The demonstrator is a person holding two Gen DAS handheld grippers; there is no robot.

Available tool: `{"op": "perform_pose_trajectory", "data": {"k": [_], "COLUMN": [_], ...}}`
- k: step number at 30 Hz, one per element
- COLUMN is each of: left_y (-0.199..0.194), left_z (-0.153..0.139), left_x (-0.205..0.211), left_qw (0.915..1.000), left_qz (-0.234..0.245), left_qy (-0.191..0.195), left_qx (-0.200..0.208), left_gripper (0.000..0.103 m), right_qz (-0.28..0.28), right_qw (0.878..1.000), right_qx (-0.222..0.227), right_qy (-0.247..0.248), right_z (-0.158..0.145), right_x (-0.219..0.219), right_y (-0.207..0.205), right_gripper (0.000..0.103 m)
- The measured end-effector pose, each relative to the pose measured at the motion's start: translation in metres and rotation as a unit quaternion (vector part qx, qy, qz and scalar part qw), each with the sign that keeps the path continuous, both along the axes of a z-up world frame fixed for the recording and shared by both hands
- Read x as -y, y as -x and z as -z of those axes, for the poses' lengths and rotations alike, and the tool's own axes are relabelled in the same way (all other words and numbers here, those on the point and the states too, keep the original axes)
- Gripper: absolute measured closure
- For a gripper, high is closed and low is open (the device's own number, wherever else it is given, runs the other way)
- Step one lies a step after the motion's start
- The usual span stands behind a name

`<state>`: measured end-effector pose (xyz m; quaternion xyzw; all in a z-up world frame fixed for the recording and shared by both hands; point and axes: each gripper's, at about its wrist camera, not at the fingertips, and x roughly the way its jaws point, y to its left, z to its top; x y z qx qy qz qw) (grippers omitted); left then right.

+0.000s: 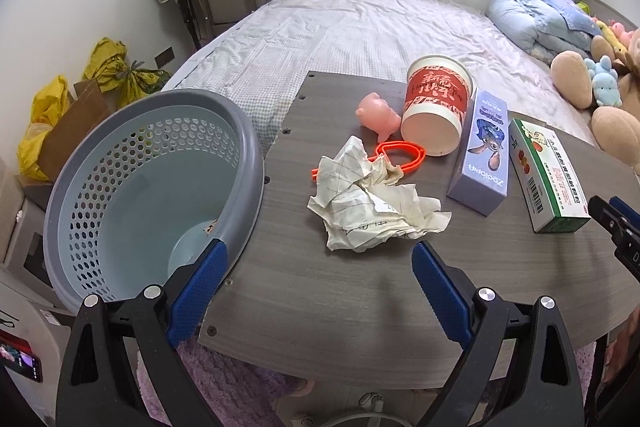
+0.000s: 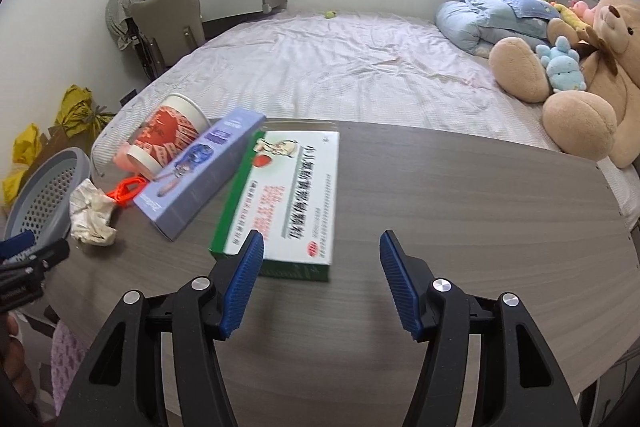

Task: Collect trash
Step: 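Move both open grippers over the table toward the tissue and medicine box, then grasp the white-green medicine box with the right gripper while the left gripper grasps the crumpled tissue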

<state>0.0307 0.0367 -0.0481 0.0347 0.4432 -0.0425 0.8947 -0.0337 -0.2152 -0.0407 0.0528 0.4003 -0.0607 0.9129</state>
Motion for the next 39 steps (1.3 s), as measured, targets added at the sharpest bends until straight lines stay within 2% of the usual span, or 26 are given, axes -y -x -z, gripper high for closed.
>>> {"op": "perform_pose_trajectory", "data": {"k": [3,11,15,32,39], "left_y": [-0.001,-0.007,-0.009,-0.010,-0.009], "left_z": [0.000,-0.002,-0.002,-0.001,-0.001], "left_x": [0.001,-0.001,-0.004,-0.010,-0.008], "left_qw": [1.0000,0.9998,0.9997,0.9994,0.9995], "left_qz": [0.004,0.008,0.008,0.005,0.006], "left_qy": [0.002,0.017,0.024,0.034,0.032], "left_qx": [0.001,0.000,-0.001,-0.003,-0.004], "left_gripper": [0.011,0.011,0.011,0.011,0.011], "right_qz": [-0.009,-0.024,-0.020,0.011,0.015], "right_qw": [1.000,0.999,0.998,0.993,0.992], "right_qx": [0.000,-0.021,-0.040,-0.106,-0.118], "right_qy": [-0.008,-0.025,-0.043,-0.050,-0.049], "right_z": [-0.004,-0.005,0.001,0.026,0.039], "right_x": [-0.006,-0.012,-0.010,-0.006,-0.007], "right_y": [-0.013,-0.047,-0.061,-0.099,-0.107], "right_gripper": [0.041,0.026,0.022,0.019,0.020]}}
